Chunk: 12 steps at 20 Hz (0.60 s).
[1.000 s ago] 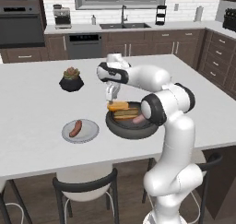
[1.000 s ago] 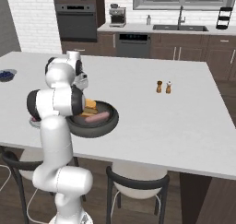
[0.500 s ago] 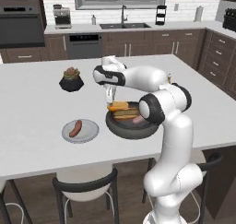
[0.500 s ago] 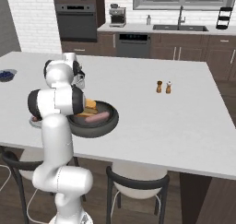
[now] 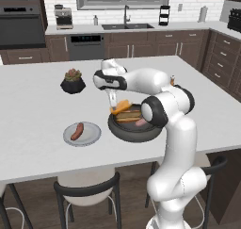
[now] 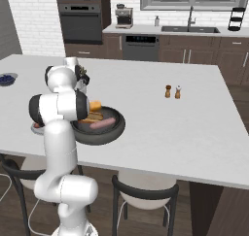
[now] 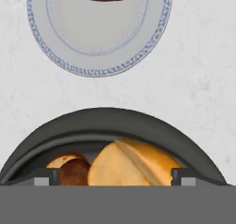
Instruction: Place one bun and one sausage from the bowl on each plate.
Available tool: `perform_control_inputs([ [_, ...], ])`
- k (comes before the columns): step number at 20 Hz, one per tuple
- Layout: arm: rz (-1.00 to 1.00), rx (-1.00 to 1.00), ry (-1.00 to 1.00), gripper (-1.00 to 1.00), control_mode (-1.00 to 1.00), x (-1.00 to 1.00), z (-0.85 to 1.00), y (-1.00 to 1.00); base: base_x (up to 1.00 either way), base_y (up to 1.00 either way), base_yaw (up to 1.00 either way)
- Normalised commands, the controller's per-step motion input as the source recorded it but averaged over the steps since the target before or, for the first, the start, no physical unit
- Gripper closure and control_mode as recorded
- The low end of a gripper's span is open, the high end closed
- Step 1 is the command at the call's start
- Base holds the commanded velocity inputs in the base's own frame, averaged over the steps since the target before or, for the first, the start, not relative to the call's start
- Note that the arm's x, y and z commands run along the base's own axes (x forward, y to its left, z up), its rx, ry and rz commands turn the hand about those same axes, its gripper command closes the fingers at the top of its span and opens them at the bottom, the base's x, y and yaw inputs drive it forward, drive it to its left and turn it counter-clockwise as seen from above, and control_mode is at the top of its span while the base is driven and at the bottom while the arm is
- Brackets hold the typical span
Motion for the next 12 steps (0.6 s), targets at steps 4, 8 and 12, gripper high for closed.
perform_control_inputs([
  [4, 0.13, 0.00, -0.10, -1.00, -1.00, -0.08, -0.04, -0.19, 0.00, 0.00, 0.00],
  [8, 0.09, 0.00, -0.10, -1.00, -1.00, -0.09, 0.00, -0.34, 0.00, 0.00, 0.00],
  [12, 0.14, 0.00, -0.09, -1.00, -1.00, 0.06, 0.00, -0.41, 0.00, 0.00, 0.00],
])
